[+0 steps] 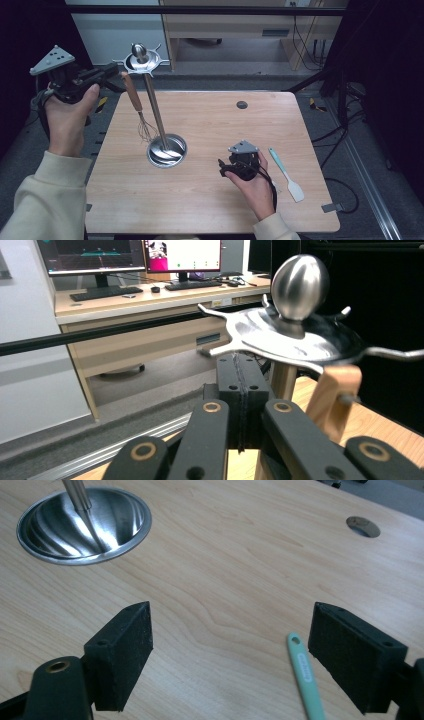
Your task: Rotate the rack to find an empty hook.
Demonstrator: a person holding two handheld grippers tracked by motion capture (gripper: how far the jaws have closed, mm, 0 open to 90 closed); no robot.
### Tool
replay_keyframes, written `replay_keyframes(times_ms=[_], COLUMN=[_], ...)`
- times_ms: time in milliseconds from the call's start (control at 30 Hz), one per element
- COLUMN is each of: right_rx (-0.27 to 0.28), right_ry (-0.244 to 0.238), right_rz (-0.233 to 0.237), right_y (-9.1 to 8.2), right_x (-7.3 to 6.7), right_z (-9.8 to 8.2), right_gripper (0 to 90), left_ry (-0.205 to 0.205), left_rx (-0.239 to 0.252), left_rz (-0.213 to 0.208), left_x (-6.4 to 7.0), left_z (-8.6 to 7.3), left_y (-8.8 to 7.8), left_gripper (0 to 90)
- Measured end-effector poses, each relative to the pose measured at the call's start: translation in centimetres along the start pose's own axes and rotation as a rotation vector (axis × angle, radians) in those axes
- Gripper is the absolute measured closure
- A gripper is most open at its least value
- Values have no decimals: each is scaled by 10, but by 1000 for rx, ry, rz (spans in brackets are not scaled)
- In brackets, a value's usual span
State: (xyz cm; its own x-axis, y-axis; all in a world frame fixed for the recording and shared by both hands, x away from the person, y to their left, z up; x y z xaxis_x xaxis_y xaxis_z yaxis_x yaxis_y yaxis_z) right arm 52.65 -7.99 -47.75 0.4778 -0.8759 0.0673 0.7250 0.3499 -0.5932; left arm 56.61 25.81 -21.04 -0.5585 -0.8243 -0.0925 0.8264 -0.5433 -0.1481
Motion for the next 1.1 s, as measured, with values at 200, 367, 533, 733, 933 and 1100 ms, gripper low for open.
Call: replay_keyframes(times_ms=[200,367,533,733,933,1100], right_rx=[-1,-60,-148,-204,-233,-240], right_ry=[9,11,9,38,35,49], right_rz=[-2,0,0,0,-12,-19], right_y=[-7,-12,-7,-5,0,2], right_x=[17,38,60,80,89,98], right_z=[13,11,-1,-13,-22,-26], right_gripper=[250,368,471,584,608,638], left_ry=[2,18,21,18,-9,-31], left_rx=[-34,-63,-95,-131,-182,-221], left_rz=[3,-3,-9,-10,-11,27], left_x=[4,10,17,20,21,17], left_z=[-21,-43,-72,-106,-135,-159], left_y=[-18,-28,-32,-30,-25,-20], left_gripper=[900,900,900,900,900,757])
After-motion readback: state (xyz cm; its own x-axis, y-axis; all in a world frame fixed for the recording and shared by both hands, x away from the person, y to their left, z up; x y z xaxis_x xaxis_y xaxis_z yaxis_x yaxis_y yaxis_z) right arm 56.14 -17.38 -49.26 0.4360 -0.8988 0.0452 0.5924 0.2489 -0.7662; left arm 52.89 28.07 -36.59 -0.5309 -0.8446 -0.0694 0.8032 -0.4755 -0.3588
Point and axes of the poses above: each handheld gripper's, and its own axes: y roughly forward along the jaws, z roughly out of its top, x roughly to its right, the point moved 7 cm from there along y, roughly forward along the jaws, and after that the axes turned 3 degrees about y, right-handed, at the moved point
